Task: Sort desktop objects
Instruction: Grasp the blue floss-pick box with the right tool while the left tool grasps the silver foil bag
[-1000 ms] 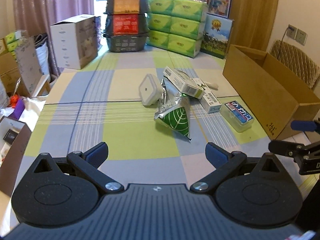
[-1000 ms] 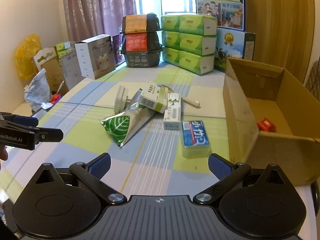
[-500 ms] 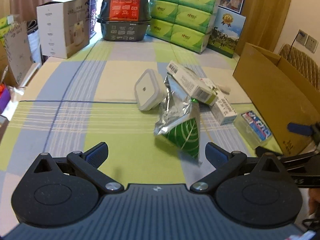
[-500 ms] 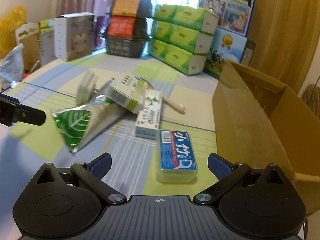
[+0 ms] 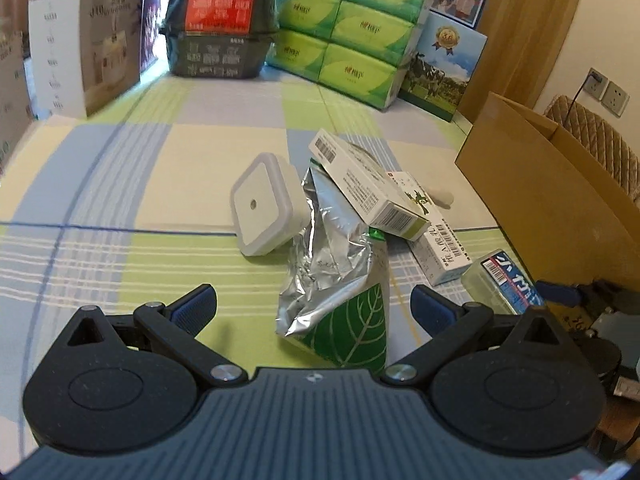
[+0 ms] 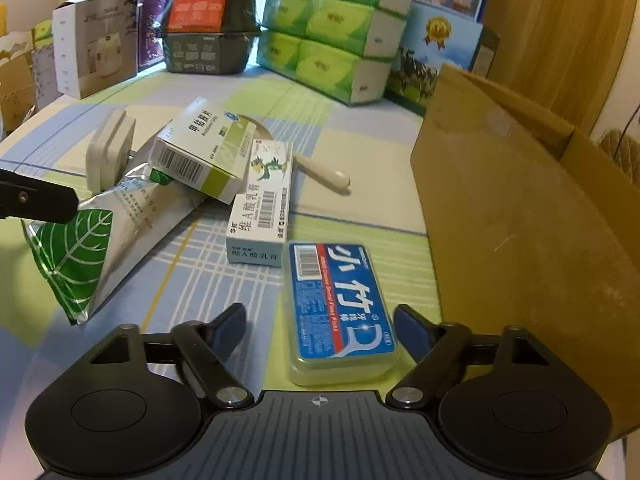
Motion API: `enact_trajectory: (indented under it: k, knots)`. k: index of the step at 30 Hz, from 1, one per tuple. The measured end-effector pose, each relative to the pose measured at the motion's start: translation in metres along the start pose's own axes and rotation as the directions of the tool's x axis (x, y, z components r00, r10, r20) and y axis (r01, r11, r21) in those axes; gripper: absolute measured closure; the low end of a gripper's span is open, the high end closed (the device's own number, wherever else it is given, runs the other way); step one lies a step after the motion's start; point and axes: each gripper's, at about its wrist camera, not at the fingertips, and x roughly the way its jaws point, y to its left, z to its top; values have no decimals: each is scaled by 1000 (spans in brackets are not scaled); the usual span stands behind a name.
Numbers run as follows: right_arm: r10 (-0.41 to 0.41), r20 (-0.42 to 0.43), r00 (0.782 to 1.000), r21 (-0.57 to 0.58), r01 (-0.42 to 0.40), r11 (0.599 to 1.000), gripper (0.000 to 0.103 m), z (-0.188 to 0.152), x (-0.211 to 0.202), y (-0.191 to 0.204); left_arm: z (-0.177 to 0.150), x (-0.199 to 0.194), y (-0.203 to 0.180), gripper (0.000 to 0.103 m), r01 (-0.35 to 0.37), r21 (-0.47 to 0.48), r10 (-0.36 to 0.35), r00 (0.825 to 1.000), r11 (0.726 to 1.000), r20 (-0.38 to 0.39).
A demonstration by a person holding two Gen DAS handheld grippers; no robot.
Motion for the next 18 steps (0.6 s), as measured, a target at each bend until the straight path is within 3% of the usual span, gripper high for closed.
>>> enact_trajectory:
  k: [2, 10, 13, 15, 18]
  knots:
    - [15, -19, 1000, 23, -14, 1000, 48, 1, 2, -1, 2, 8, 0, 2, 20, -4, -20, 1000, 1000, -16]
    - [55, -28, 998, 68, -53, 996, 49, -2, -4, -3, 7, 35, -6, 3, 42, 8, -42, 997, 999, -65]
    - [61, -28, 998, 97, -58, 994, 49, -5, -8, -7, 7, 39, -11, 20, 39, 26, -37, 996, 999, -79]
    - [68, -28, 997, 108, -64, 992, 49, -7, -10, -9, 5, 40, -15, 38, 29, 38, -26, 996, 999, -89]
    - [79, -30, 996, 117, -75, 990, 49, -10, -16, -10, 2, 35, -20, 49, 21, 54, -16, 996, 998, -92]
